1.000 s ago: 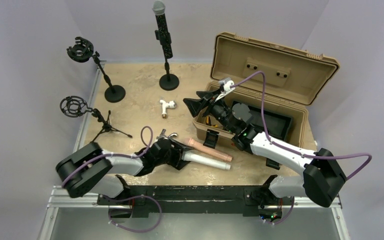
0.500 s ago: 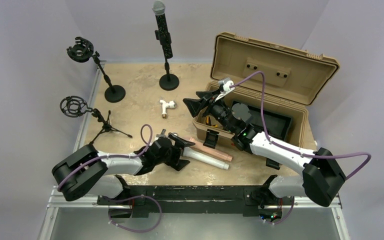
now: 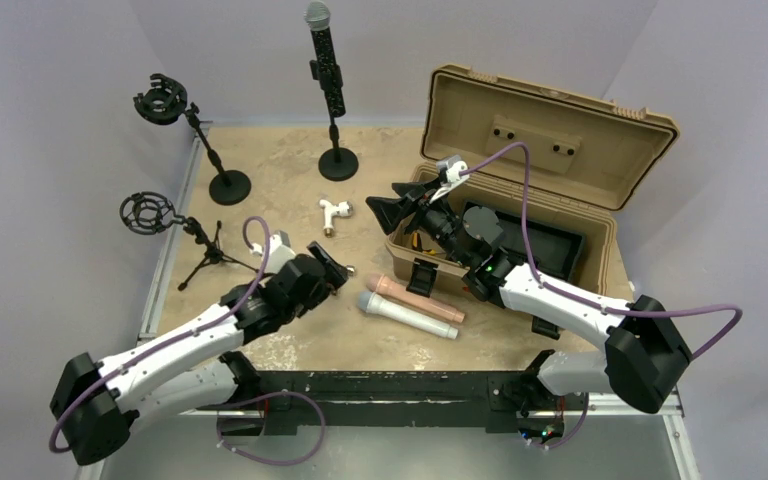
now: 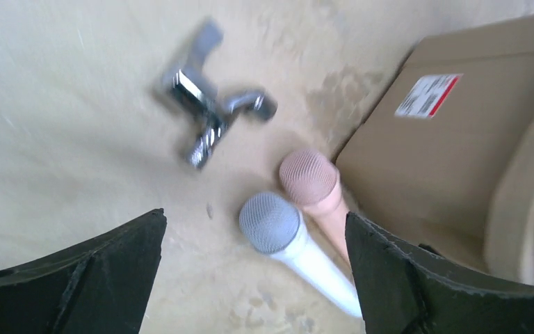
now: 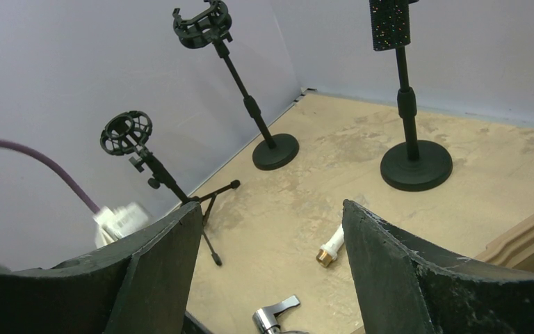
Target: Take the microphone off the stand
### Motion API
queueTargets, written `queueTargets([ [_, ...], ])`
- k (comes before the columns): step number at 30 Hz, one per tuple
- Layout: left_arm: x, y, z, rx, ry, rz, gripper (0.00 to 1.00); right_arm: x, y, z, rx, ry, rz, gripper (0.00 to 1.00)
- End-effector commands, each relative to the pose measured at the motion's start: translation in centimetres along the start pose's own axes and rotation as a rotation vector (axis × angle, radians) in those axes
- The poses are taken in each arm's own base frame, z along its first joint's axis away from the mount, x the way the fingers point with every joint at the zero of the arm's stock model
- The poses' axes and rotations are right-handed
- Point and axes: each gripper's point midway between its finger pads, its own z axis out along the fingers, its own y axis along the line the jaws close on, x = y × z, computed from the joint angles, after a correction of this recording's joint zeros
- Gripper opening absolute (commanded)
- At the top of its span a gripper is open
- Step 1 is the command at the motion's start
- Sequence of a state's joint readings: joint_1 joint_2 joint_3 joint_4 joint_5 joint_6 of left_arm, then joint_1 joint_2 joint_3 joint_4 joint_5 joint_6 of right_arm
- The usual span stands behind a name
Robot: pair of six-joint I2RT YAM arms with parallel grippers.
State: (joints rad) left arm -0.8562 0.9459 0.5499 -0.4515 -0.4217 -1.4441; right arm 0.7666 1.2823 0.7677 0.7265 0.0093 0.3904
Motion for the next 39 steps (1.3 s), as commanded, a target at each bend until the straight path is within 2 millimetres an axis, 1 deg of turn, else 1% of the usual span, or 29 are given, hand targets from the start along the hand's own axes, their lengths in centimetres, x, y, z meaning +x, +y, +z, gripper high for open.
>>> queueTargets([
  [1,-8.0,-0.7,-2.1,-0.011,-0.230,0.306,0.98,-1.4,0.3,0.0,-0.009,-0.051,0.003,0.72],
  [4,-11.9,-3.1,-3.0,0.050,-0.249,0.361,0.98,-1.2,0.3,0.1,-0.011,-0.045,0.003,0.72],
  [6,-15.3,-4.3,-4.0,0.045,-0.286,0.382,0.97,-1.2,0.3,0.1,-0.012,-0.045,0.003,0.72],
  [10,-22.2,-7.6,-6.6,0.093,-0.386,0.371,0.98,-1.1,0.2,0.2,-0.008,-0.042,0.001,0.72],
  [12,-26.5,-8.6,-7.6,0.130,-0.474,0.322,1.00,-1.3,0.2,0.2,-0.006,-0.046,-0.001,0.72],
  [13,-28.4,-8.8,-8.1,0.141,-0.504,0.271,1.00,-1.3,0.1,0.2,-0.001,-0.046,-0.001,0.72],
  [15,-32.5,-8.0,-8.7,0.133,-0.549,0.129,1.00,-1.3,0.1,0.2,0.003,-0.047,-0.003,0.72],
  [16,-34.2,-7.4,-8.2,0.133,-0.552,0.048,1.00,-1.4,0.0,0.2,0.004,-0.049,-0.004,0.72],
  [17,-36.1,-7.4,-8.3,0.164,-0.572,-0.032,1.00,-1.3,0.0,0.2,0.007,-0.048,-0.005,0.72],
  [20,-40.4,-7.0,-7.5,0.236,-0.614,-0.155,1.00,-1.5,0.0,0.1,0.008,-0.051,-0.006,0.72],
  [22,-42.8,-6.5,-6.9,0.263,-0.663,-0.205,0.99,-1.6,0.0,0.1,0.008,-0.053,-0.007,0.72],
  [24,-44.7,-5.1,-5.7,0.247,-0.703,-0.283,0.98,-1.6,0.0,0.1,0.008,-0.055,-0.007,0.72],
  [26,-46.1,-4.1,-4.3,0.248,-0.712,-0.344,0.94,-1.6,0.0,0.1,0.008,-0.055,-0.007,0.72],
  [27,-47.1,-4.1,-4.0,0.269,-0.726,-0.363,0.93,-1.6,0.0,0.1,0.007,-0.054,-0.006,0.72],
  [30,-48.5,-3.8,-2.9,0.289,-0.753,-0.387,0.91,-1.5,0.0,0.1,0.006,-0.053,-0.007,0.72],
  [32,-49.2,-3.6,-2.8,0.291,-0.780,-0.384,0.91,-1.4,0.0,0.1,0.006,-0.050,-0.007,0.72],
  [35,-49.5,-2.6,-2.4,0.245,-0.797,-0.404,0.91,-1.4,0.0,0.2,0.008,-0.050,-0.006,0.72],
  [39,-49.5,-1.5,-0.9,0.238,-0.782,-0.452,0.91,-1.2,-0.1,0.2,0.007,-0.046,-0.007,0.72],
])
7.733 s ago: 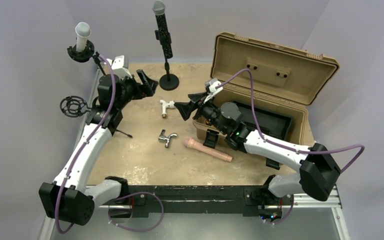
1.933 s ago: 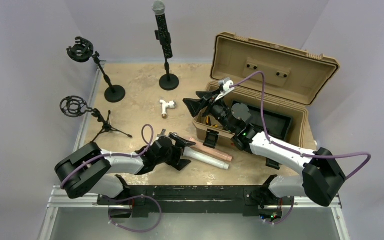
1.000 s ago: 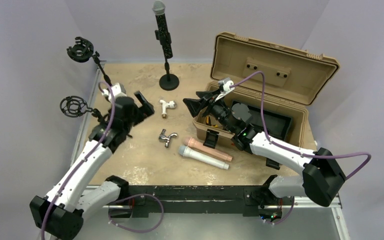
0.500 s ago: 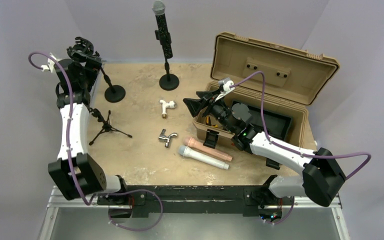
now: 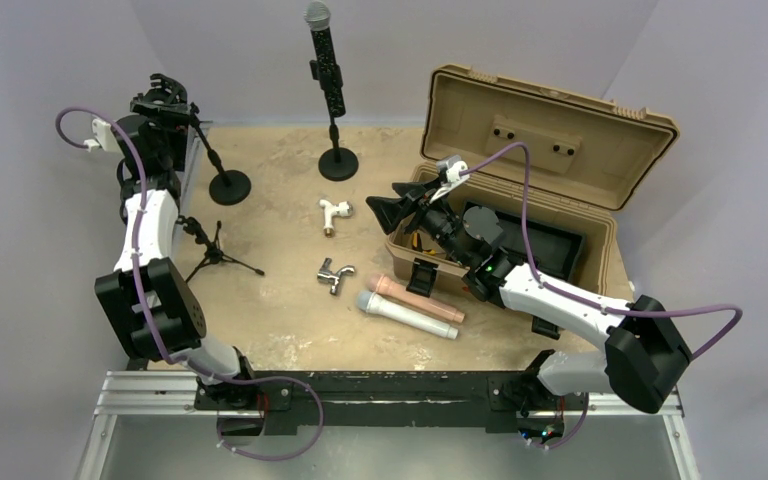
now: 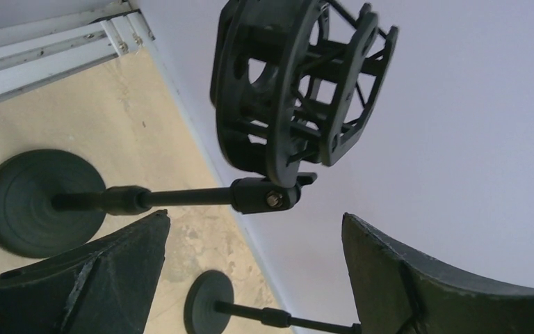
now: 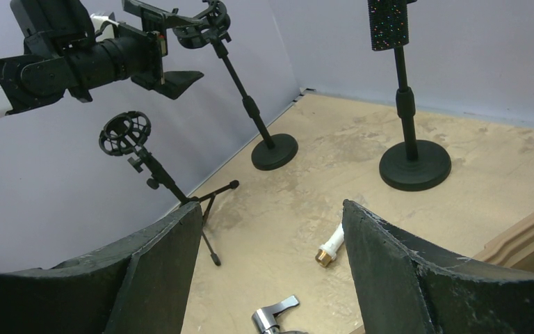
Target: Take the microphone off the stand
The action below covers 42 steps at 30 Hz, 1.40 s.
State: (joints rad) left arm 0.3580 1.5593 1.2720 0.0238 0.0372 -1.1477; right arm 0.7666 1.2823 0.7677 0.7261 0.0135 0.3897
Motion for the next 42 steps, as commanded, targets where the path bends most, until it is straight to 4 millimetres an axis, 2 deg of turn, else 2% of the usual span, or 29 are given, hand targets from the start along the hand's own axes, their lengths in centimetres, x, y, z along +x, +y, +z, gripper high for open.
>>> queueTargets([
  [1,-2.3,-2.8,0.7,0.095,-0.074,-0.061,0.90,-1.2,0.0,0.2,0.003,-0.045,-0.006,0.72],
  [10,-2.3,-3.0,2.6,0.102,-0.059,-0.076,0.88,-1.3,-0.2,0.3,0.014,-0.049,-0.012,0.72],
  [17,-1.9,-1.8,3.4,0.059,-0.050,-0.056,0.87,-1.3,-0.2,0.3,0.014,-0.047,-0.013,0.72],
  [24,-1.5,-0.6,3.2,0.038,-0.046,-0.052,0.86,-1.2,-0.2,0.3,0.011,-0.044,-0.012,0.72],
  [38,0.8,4.7,3.6,-0.087,-0.010,-0.037,0.83,-1.1,-0.1,0.4,0.009,-0.043,-0.008,0.72],
  [42,0.9,5.9,3.6,-0.105,-0.026,-0.013,0.78,-1.0,-0.2,0.4,0.011,-0.041,-0.009,0.72],
])
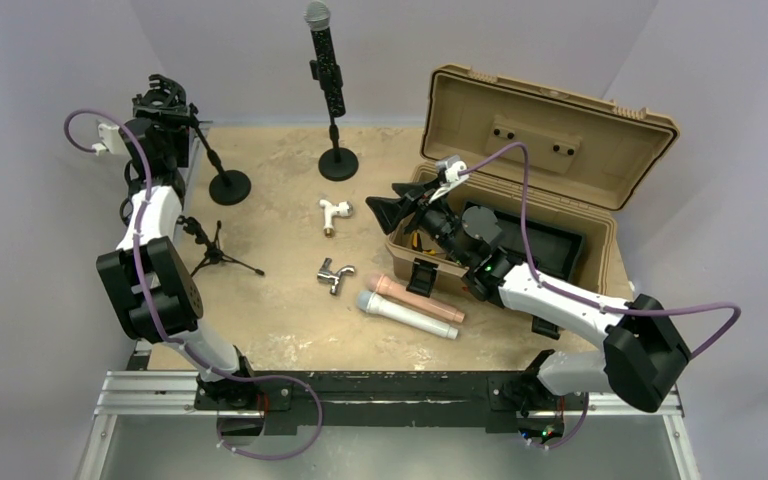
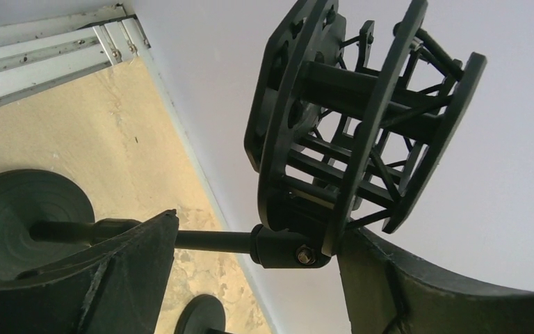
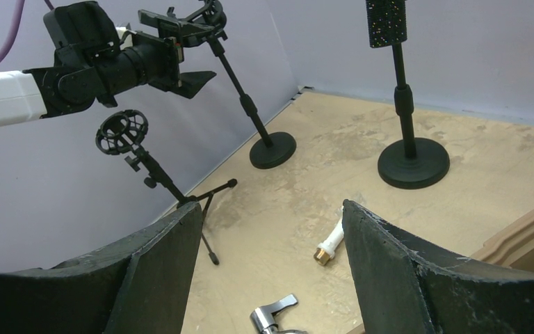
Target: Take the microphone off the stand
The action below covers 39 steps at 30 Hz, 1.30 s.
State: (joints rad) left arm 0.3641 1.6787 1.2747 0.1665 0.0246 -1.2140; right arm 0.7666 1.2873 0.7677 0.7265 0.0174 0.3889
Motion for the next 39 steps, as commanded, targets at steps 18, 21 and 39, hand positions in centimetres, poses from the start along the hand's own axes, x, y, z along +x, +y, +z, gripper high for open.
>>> queueTargets([
  [18,5.6,11.1,0.4,-0.212,0.124,0.161,0.69,-0.8,-0.1,0.5,0.003,-0.038,-0.004,0.72],
  [21,6.1,12.2,0.2,-0.248,0.136,0.162,0.69,-1.0,-0.1,0.4,0.007,-0.042,-0.005,0.72],
  [39,7.5,17.5,-0.2,-0.374,0.154,0.169,0.62,-1.3,-0.1,0.2,0.008,-0.049,-0.005,0.72],
])
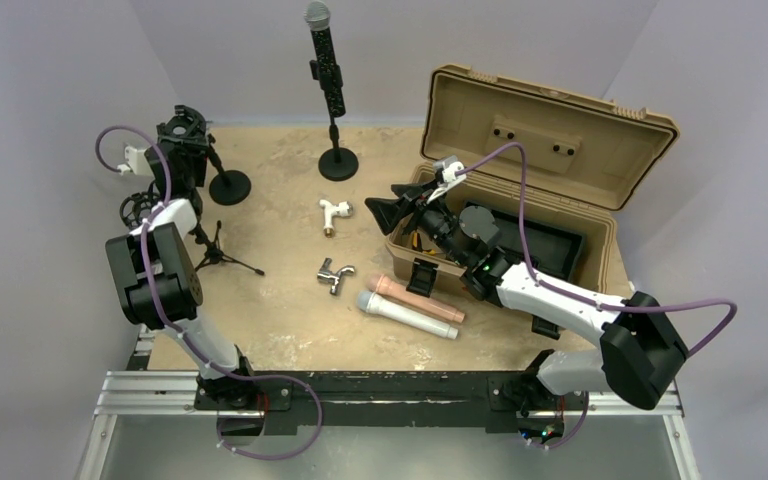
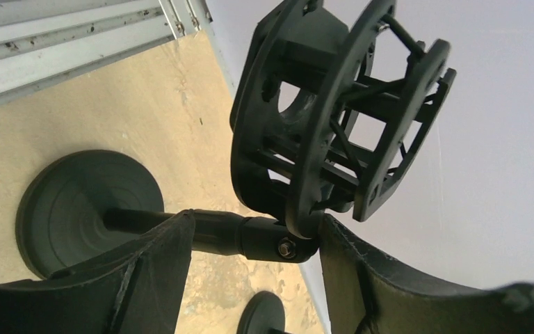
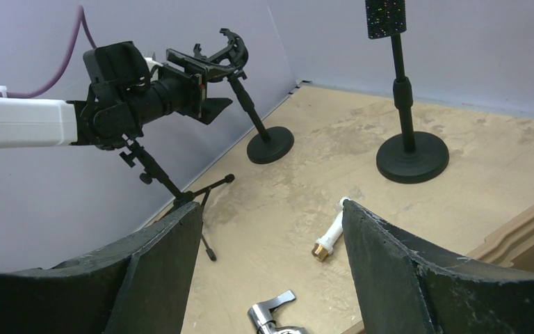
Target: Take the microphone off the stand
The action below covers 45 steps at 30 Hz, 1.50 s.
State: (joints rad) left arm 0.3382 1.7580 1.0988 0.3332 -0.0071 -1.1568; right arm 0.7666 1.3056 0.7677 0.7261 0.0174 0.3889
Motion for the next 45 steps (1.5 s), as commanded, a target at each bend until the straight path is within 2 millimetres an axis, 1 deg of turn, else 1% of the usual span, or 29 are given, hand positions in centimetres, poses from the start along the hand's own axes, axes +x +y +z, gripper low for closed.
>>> queueTargets([
  [1,4.1,9.7,-0.8,-0.290,0.128,0.107,0.62,-1.9,0.2,0.0,0.001,-0.064,-0.005,0.72],
  [4,3.8,9.1,-0.6,-0.280,0.129,0.116,0.62,-2.1,0.2,0.0,0.003,-0.067,-0.006,0.72],
  [5,3.6,8.5,-0.6,-0.270,0.129,0.125,0.63,-2.0,0.2,0.0,0.004,-0.067,-0.006,0.72],
  [7,2.7,6.5,-0.8,-0.237,0.124,0.151,0.65,-2.0,0.1,0.0,0.005,-0.064,-0.007,0.72],
  [9,1.7,3.6,-1.2,-0.188,0.118,0.172,0.69,-2.0,0.1,0.0,0.005,-0.064,-0.007,0.72],
  [10,0.8,2.0,-1.5,-0.161,0.106,0.186,0.71,-2.0,0.2,0.0,0.004,-0.064,-0.007,0.72],
  [12,-0.6,-1.2,-2.6,-0.117,0.106,0.225,0.75,-2.0,0.2,0.0,0.002,-0.064,-0.007,0.72],
  [14,-2.7,-5.1,-3.9,-0.066,0.074,0.257,0.78,-1.9,0.2,0.1,0.000,-0.061,-0.006,0.72],
  [16,-4.2,-9.1,-5.6,-0.006,0.068,0.265,0.80,-1.7,0.2,0.1,-0.003,-0.058,-0.005,0.72],
  [17,-5.0,-11.5,-6.8,0.033,0.063,0.262,0.80,-1.7,0.3,0.2,-0.006,-0.056,-0.003,0.72],
  [19,-5.6,-14.2,-8.6,0.095,0.064,0.245,0.83,-1.6,0.3,0.3,-0.010,-0.054,-0.002,0.72],
  [20,-5.8,-15.2,-9.5,0.120,0.062,0.236,0.85,-1.5,0.3,0.3,-0.010,-0.053,-0.001,0.72],
  [22,-5.7,-16.4,-11.0,0.156,0.059,0.234,0.86,-1.6,0.4,0.3,-0.010,-0.053,-0.002,0.72],
  [24,-4.9,-17.6,-12.2,0.206,0.061,0.280,0.86,-1.7,0.4,0.2,-0.009,-0.057,0.000,0.72],
  [26,-3.3,-19.5,-13.1,0.297,0.077,0.384,0.85,-1.8,0.4,0.1,-0.012,-0.059,0.000,0.72],
  [27,-2.1,-20.7,-13.6,0.359,0.084,0.452,0.85,-1.8,0.5,0.1,-0.013,-0.059,0.001,0.72],
  [28,-0.6,-21.9,-14.2,0.429,0.092,0.521,0.85,-1.8,0.5,0.1,-0.016,-0.060,0.001,0.72],
  [29,0.7,-22.8,-14.8,0.499,0.096,0.585,0.85,-1.9,0.5,0.0,-0.016,-0.061,0.001,0.72],
  [30,1.8,-24.1,-15.7,0.600,0.092,0.632,0.85,-1.9,0.5,0.0,-0.015,-0.060,0.001,0.72],
  [34,6.0,-27.1,-17.9,0.922,0.095,0.709,0.85,-2.2,0.5,-0.1,-0.012,-0.069,0.000,0.72],
  [36,8.7,-28.3,-18.9,1.078,0.181,0.716,0.85,-2.3,0.6,-0.2,-0.012,-0.071,0.001,0.72],
  [37,9.5,-29.3,-19.2,1.136,0.219,0.707,0.85,-2.4,0.6,-0.2,-0.013,-0.073,0.000,0.72],
  [38,10.6,-29.7,-19.0,1.163,0.266,0.699,0.86,-2.4,0.6,-0.2,-0.014,-0.072,0.000,0.72],
  [39,11.6,-29.7,-18.0,1.161,0.302,0.692,0.88,-2.4,0.6,-0.2,-0.015,-0.073,0.001,0.72],
  [40,12.3,-30.0,-17.5,1.164,0.309,0.696,0.88,-2.4,0.6,-0.2,-0.016,-0.072,0.001,0.72],
  [41,12.5,-30.2,-16.9,1.160,0.299,0.707,0.88,-2.4,0.6,-0.3,-0.016,-0.072,0.000,0.72],
  [42,13.0,-30.7,-16.6,1.168,0.284,0.728,0.82,-2.4,0.6,-0.3,-0.015,-0.074,0.000,0.72],
  [43,13.8,-31.0,-16.4,1.178,0.278,0.747,0.80,-2.5,0.6,-0.3,-0.014,-0.077,0.000,0.72],
  [45,14.8,-31.7,-15.7,1.204,0.265,0.783,0.79,-2.6,0.5,-0.4,-0.009,-0.079,-0.002,0.72],
])
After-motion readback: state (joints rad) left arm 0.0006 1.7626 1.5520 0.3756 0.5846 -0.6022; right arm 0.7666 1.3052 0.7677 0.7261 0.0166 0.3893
